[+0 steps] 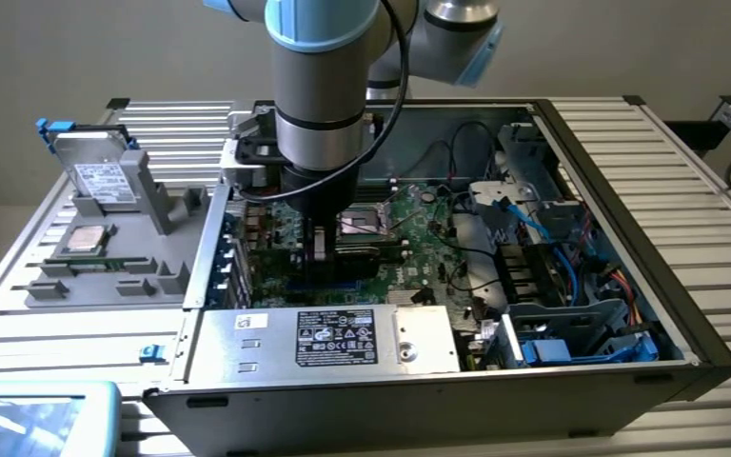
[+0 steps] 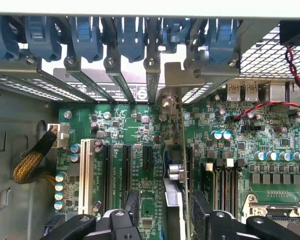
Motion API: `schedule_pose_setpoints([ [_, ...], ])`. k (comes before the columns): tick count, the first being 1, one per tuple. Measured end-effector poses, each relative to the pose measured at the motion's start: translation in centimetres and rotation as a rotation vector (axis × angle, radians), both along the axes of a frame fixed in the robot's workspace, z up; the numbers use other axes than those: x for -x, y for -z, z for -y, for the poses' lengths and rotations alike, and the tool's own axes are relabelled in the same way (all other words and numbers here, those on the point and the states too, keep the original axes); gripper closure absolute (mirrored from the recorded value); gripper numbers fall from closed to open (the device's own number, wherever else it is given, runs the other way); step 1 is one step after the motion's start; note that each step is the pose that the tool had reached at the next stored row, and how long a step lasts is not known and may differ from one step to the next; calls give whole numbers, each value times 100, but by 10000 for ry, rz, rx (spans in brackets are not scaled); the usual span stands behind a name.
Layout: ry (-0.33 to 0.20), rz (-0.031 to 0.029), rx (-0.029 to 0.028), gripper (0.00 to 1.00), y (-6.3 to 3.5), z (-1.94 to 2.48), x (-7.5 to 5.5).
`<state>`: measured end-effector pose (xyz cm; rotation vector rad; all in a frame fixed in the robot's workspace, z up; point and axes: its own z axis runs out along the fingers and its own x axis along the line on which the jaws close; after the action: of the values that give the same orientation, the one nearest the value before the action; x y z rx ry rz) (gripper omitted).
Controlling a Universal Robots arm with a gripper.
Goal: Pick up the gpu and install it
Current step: 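Press down on the gpu until it lock into place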
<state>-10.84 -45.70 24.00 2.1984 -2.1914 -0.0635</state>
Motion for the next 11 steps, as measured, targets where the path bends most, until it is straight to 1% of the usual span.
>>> schedule_pose_setpoints([
  [1, 0, 0, -1, 44, 0, 0, 0],
  [3, 0, 0, -1, 32, 0, 0, 0],
  [4, 0, 0, 0, 32, 0, 0, 0],
  [5, 0, 1, -1, 26, 0, 0, 0],
  [6, 0, 0, -1, 26, 0, 0, 0],
  [9, 0, 0, 0, 9, 0, 0, 0],
  [10, 0, 0, -1, 9, 0, 0, 0],
  [11, 0, 0, 0, 3, 0, 0, 0],
])
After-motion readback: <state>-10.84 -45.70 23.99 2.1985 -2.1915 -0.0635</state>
